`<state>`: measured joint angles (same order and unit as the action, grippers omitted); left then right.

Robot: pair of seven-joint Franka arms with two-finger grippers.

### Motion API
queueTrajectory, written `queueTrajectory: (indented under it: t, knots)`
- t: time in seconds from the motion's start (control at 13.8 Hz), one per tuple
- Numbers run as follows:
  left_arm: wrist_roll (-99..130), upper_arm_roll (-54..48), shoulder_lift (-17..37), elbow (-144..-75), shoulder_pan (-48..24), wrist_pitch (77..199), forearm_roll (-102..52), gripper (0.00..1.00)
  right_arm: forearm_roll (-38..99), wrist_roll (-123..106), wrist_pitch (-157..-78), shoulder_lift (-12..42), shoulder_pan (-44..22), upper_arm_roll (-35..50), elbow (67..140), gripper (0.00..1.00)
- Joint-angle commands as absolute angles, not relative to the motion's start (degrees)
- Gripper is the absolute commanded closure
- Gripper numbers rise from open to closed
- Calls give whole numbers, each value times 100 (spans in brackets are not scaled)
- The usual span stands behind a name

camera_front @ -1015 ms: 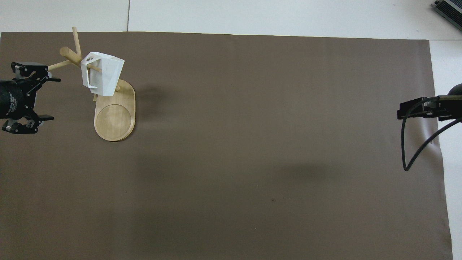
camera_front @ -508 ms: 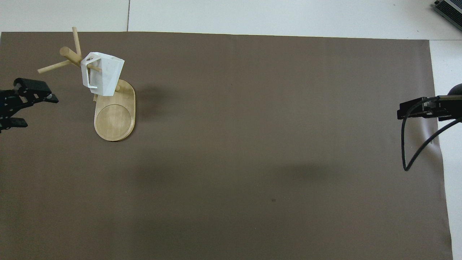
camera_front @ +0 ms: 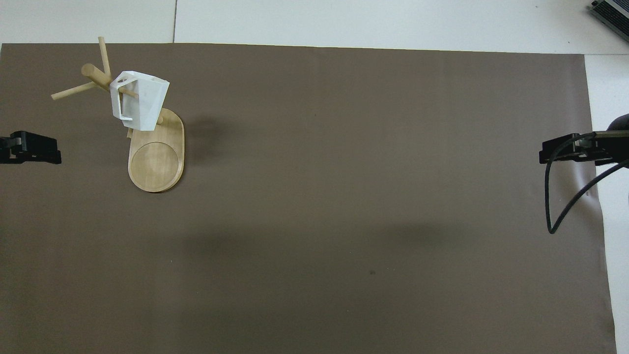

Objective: Hang cup on rack

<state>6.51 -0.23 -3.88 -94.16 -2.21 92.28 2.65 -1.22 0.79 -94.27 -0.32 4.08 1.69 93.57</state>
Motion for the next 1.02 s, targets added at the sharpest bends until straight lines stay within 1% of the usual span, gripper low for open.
queueTrajectory:
  t: [0.0, 0.15, 0.36, 0.51, 0.65, 0.8, 0.94]
  knots:
    - [38, 9, -193, -9140, -299, 8825, 361, 0, -105, -18, -9360, -228, 439, 185, 9597, 0]
    - [-132, -9, -298, -9359, -299, 8955, 299, 0, -97, -18, -9325, -272, 439, 185, 9668, 0]
    - [-79, -9, -334, -9378, -387, 8939, 203, 0, -97, 9, -9281, -299, 439, 185, 9703, 0]
    - [8, 35, -317, -9238, -299, 8886, -471, 0, -97, 9, -9281, -299, 431, 185, 9703, 0]
    - [-9, 35, -247, -8922, -290, 8483, -457, 0, -97, -9, -9290, -290, 439, 185, 9686, 0]
    - [-53, 35, -299, -9061, -325, 8552, -335, 0, -105, -9, -9299, -290, 439, 176, 9668, 0]
    - [-79, -9, -290, -8991, -360, 8428, -79, 0, -105, -9, -9299, -290, 439, 184, 9668, 0]
